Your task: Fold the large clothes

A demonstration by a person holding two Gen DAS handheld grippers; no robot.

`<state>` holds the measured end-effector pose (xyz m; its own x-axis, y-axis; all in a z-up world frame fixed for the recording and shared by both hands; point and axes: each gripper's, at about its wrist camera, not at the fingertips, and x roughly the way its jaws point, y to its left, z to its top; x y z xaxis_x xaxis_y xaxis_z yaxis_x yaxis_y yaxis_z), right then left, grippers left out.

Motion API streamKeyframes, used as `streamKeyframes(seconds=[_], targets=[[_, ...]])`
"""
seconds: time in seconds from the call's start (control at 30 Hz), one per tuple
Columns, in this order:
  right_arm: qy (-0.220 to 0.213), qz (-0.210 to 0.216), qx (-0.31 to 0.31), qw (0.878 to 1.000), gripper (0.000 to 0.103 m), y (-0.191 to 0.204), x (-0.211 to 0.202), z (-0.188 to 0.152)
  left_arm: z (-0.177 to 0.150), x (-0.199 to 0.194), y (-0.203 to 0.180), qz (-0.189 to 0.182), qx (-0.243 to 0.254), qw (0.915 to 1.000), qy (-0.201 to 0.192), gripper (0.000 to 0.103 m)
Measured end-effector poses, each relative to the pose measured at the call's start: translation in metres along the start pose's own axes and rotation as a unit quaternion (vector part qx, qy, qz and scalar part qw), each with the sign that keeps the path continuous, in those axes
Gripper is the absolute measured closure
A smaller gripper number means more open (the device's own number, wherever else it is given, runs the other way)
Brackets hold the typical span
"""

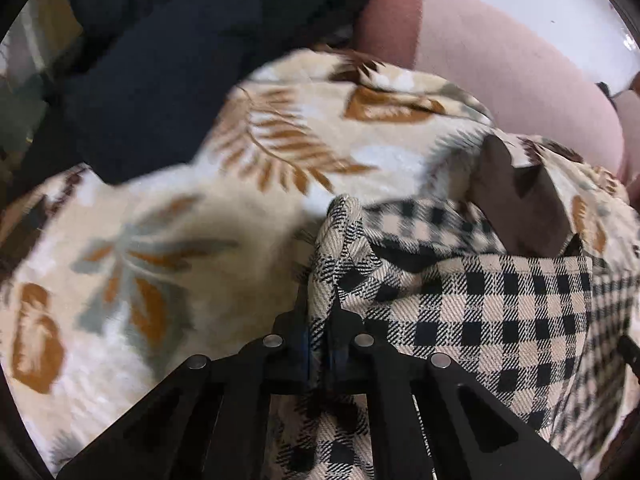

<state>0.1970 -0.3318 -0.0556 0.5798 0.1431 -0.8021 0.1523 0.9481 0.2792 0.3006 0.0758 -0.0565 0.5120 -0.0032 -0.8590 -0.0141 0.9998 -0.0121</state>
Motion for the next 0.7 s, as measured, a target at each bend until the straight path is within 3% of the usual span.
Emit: streamKeyframes(seconds=[0.03, 0.1, 0.2, 0.27, 0.37, 0.47, 0.53, 0.6, 0.7], targets=[[0.001, -0.057, 0.003, 0.998, 0.027, -0.008, 0.004, 0.001, 0.001, 0.001, 0.002, 0.008, -0.002, 1.0000, -0.001, 0.097], [0.015, -0.091, 0.027, 0.995, 0.026, -0.026, 0.011, 0.004, 0.001, 0.011, 0.006, 0.008, -0.010, 0.9998, 0.016, 0.096], [0.047, -0.046, 0.116, 0.991, 0.026, -0.064, 0.021, 0.006, 0.003, 0.016, 0.019, -0.002, -0.036, 0.9990, 0.027, 0.082], [0.047, -0.028, 0.151, 0.987, 0.026, -0.081, 0.018, 0.008, 0.004, 0.006, 0.036, -0.040, -0.078, 0.9960, 0.021, 0.078], [0.031, -0.039, 0.144, 0.988, 0.026, -0.085, 0.006, 0.010, -0.001, -0.013, 0.057, -0.074, -0.116, 0.9904, 0.012, 0.062], [0.019, -0.026, 0.136, 0.990, 0.026, -0.082, -0.007, 0.011, -0.015, -0.037, 0.068, -0.082, -0.113, 0.9902, -0.007, 0.053], [0.013, -0.016, 0.131, 0.991, 0.026, -0.079, -0.014, 0.009, -0.032, -0.048, 0.074, -0.088, -0.109, 0.9901, -0.012, 0.039], [0.009, -0.012, 0.117, 0.993, 0.026, -0.076, -0.022, 0.005, -0.050, -0.052, 0.076, -0.098, -0.106, 0.9895, -0.008, 0.036], [0.012, -0.005, 0.094, 0.995, 0.026, -0.074, -0.034, -0.010, -0.082, -0.042, 0.078, -0.139, -0.101, 0.9846, 0.034, 0.035]])
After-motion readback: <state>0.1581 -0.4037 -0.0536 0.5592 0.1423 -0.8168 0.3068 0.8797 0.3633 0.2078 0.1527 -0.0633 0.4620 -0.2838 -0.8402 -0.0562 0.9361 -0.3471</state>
